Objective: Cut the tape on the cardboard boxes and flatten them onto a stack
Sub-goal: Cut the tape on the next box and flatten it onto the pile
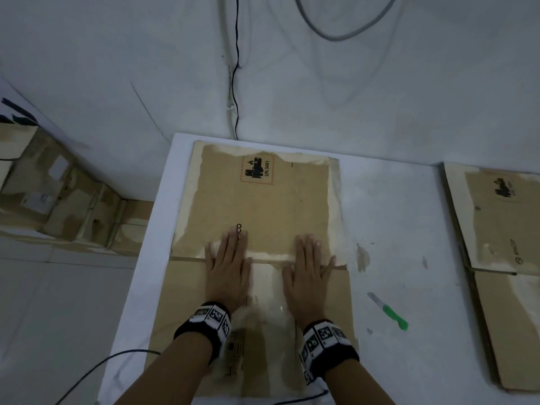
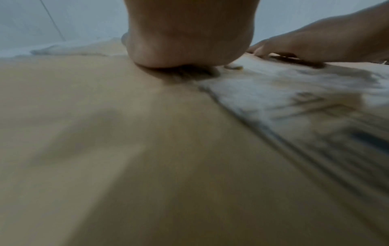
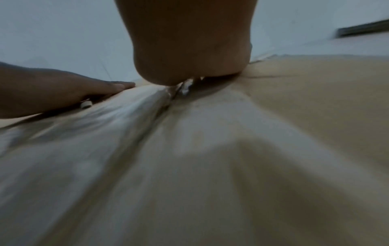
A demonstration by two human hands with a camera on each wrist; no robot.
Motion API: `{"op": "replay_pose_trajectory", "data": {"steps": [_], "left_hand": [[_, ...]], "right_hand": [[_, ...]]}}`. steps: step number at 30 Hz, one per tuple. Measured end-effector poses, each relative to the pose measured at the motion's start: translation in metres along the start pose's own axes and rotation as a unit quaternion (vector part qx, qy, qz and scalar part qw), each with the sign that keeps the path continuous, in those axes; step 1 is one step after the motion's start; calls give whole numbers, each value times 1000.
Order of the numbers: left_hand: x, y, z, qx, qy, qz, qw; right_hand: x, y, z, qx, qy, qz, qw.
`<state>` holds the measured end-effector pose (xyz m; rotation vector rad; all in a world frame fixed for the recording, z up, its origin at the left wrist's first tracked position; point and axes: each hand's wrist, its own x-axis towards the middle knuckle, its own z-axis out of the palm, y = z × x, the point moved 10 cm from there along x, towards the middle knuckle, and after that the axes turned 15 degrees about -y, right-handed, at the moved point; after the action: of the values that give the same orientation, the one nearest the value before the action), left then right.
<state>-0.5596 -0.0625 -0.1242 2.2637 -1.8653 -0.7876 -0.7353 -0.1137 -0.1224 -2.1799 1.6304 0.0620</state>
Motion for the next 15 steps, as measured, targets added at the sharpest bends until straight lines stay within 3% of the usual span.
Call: {"op": "replay_pose_trajectory", "data": {"steps": [9,15], "left_hand": [[149,-13,-52,2,-15,0,1000],[178,-19,-65,13,22,-2,1000]], "right_hand": [[158,-26,-31,1,-24,-41,999],[188,-29,-40,-19,5,-28,999]]}}
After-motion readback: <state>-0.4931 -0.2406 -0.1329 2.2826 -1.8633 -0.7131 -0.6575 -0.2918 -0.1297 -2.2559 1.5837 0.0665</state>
